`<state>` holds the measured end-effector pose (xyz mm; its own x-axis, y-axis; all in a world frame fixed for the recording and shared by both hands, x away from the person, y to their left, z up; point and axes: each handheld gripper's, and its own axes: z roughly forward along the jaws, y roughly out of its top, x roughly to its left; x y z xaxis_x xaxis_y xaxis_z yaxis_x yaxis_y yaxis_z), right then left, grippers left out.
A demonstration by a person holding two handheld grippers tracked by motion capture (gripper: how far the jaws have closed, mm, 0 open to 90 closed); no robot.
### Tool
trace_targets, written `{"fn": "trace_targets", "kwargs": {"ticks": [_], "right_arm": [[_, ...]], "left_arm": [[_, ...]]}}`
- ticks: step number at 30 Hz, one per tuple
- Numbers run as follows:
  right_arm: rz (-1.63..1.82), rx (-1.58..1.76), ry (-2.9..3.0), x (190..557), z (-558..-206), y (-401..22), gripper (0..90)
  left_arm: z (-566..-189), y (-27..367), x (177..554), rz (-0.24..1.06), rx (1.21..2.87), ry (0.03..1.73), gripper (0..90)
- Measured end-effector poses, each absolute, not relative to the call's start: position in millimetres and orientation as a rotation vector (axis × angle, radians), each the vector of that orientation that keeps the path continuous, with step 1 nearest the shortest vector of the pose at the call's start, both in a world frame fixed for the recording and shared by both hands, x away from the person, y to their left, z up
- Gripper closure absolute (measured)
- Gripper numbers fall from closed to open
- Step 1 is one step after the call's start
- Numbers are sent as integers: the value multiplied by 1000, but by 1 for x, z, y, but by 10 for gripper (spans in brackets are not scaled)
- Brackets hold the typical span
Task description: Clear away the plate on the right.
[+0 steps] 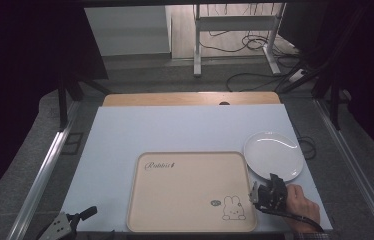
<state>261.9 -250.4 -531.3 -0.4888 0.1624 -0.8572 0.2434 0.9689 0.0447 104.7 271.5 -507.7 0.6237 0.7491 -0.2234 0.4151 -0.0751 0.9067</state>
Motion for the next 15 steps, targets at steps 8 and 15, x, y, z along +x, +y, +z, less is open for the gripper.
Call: {"fn": "trace_targets", "kwargs": {"ticks": [8, 15], "right_arm": [[-168, 284, 2100, 271, -540, -249, 763], [-201, 276, 2097, 272, -543, -246, 862]], "left_arm": [[-508, 272, 105, 361, 1701, 964, 18], [-508, 272, 105, 362, 1700, 963, 18]]}}
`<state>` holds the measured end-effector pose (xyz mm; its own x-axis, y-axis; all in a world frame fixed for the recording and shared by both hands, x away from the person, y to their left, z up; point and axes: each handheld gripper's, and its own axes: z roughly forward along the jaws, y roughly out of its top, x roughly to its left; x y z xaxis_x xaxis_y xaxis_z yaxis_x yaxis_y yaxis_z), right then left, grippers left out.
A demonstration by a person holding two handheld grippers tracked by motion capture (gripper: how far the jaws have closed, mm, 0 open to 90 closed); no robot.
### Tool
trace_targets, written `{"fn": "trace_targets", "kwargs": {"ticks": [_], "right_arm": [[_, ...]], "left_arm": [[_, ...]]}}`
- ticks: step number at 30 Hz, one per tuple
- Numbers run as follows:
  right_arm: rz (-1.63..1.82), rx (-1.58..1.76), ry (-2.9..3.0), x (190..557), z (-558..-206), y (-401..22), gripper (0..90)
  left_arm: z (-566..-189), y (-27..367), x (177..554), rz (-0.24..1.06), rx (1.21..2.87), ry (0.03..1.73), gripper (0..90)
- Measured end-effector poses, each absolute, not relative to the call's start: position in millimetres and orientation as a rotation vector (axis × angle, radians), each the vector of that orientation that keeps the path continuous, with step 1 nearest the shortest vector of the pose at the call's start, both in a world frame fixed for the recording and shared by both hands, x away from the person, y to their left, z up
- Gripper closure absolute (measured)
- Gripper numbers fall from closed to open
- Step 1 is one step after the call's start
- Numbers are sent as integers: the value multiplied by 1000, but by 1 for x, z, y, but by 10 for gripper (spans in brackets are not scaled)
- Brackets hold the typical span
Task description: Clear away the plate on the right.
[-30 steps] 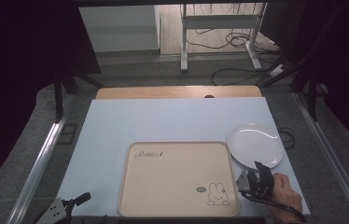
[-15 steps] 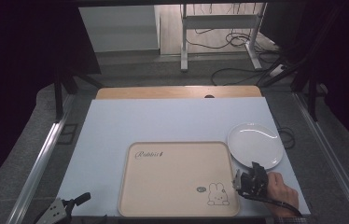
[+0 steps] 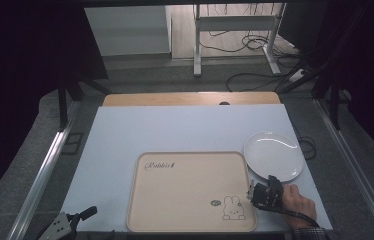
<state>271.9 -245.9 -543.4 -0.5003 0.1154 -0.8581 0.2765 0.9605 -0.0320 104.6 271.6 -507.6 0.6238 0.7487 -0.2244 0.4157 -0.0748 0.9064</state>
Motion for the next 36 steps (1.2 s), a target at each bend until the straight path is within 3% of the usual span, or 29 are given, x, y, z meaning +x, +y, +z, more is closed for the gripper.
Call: {"fn": "trace_targets", "kwargs": {"ticks": [36], "right_arm": [[-122, 152, 1919, 237, -519, -230, 843]], "left_arm": [[-508, 272, 105, 358, 1692, 964, 18]]}}
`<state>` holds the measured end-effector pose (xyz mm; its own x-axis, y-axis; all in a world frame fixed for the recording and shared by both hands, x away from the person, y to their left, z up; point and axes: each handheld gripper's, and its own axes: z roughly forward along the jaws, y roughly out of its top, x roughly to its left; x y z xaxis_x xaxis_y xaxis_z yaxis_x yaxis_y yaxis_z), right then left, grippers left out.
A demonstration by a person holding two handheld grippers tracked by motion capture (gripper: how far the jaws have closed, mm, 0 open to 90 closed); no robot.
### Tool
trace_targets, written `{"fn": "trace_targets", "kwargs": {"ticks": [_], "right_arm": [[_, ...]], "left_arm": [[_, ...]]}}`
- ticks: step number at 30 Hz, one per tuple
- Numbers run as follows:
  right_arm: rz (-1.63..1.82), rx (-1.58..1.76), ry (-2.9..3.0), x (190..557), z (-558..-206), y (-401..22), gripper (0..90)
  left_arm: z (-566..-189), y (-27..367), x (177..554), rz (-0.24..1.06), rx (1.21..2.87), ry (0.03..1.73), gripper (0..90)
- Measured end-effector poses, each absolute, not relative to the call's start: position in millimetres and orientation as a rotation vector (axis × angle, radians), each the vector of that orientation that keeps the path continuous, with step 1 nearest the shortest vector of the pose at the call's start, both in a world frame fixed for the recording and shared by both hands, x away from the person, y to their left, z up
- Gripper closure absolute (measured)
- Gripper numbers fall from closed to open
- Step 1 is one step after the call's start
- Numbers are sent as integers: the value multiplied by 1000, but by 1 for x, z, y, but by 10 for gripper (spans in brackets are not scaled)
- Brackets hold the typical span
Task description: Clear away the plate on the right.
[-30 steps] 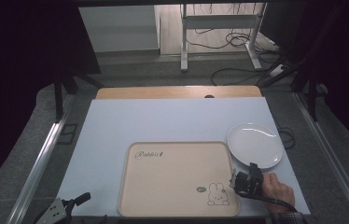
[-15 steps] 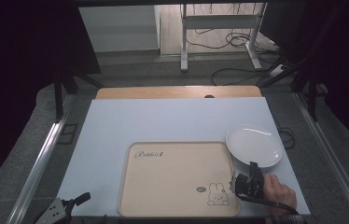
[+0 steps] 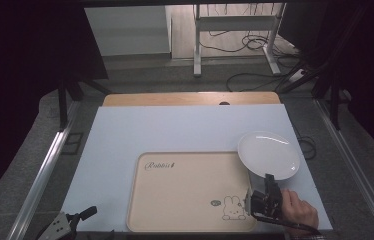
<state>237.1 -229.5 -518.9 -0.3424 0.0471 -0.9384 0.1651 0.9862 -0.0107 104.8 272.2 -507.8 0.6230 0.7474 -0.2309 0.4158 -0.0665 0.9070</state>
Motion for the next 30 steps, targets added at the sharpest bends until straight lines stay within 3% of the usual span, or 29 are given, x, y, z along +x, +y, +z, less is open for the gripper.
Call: {"fn": "trace_targets", "kwargs": {"ticks": [30], "right_arm": [[55, -49, 1962, 203, -509, -173, 835]], "left_arm": [[-508, 272, 105, 357, 1695, 965, 18]]}}
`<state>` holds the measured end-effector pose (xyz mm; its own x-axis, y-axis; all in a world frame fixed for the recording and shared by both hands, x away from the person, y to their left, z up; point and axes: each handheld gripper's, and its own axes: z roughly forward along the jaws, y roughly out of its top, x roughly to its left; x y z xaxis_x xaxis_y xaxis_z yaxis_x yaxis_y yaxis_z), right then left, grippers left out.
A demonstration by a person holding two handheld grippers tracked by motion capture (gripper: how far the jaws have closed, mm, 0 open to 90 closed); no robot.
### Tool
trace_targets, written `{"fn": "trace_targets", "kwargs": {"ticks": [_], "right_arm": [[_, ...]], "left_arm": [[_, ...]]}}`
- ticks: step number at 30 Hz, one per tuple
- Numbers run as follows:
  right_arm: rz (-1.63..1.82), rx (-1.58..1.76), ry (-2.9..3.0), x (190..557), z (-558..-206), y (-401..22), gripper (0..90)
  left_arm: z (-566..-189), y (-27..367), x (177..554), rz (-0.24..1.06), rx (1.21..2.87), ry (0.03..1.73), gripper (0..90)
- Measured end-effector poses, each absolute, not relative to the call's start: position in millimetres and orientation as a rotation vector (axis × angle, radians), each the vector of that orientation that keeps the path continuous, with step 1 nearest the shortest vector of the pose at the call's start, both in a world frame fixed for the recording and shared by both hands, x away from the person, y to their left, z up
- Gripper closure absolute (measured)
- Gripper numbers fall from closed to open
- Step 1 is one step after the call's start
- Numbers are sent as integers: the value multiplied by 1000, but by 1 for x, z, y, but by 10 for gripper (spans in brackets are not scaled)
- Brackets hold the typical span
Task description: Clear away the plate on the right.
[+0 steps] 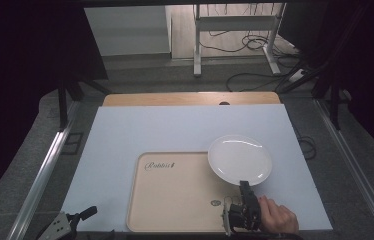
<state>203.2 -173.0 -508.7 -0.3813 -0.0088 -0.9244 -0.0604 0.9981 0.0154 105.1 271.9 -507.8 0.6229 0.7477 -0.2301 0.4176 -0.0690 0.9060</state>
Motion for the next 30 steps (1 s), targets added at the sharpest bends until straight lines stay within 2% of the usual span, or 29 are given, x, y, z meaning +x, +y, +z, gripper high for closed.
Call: {"fn": "trace_targets", "kwargs": {"ticks": [30], "right_arm": [[220, -270, 1948, 171, -518, -115, 829]], "left_arm": [[-508, 272, 105, 360, 1693, 970, 18]]}}
